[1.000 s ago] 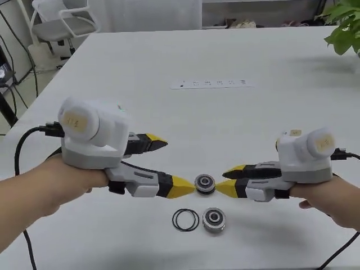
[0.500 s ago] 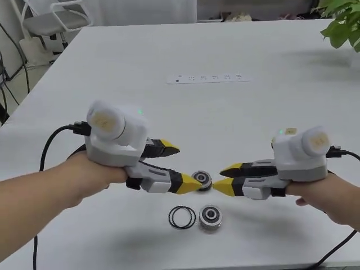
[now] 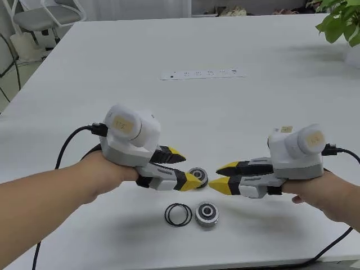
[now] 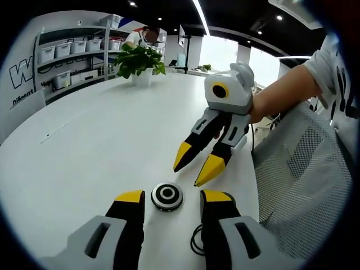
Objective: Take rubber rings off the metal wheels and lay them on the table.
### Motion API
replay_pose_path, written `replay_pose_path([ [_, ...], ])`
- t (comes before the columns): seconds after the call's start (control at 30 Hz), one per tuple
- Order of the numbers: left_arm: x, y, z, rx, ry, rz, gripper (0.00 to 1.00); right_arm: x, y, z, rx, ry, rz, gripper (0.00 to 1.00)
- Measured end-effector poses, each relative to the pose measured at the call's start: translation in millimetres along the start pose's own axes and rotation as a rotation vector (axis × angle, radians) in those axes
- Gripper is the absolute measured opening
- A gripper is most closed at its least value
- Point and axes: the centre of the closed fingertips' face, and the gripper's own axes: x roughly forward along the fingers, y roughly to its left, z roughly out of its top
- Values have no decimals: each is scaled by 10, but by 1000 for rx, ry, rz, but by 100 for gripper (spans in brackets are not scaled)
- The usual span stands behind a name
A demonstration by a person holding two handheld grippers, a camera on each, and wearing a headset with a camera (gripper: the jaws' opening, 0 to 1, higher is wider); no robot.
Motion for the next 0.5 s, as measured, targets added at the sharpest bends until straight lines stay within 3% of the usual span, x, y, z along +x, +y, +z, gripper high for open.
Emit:
replay_pose_path([
  [0.5, 178, 4, -84, 6, 39, -9, 20, -11, -8, -37, 11, 3, -2, 23],
])
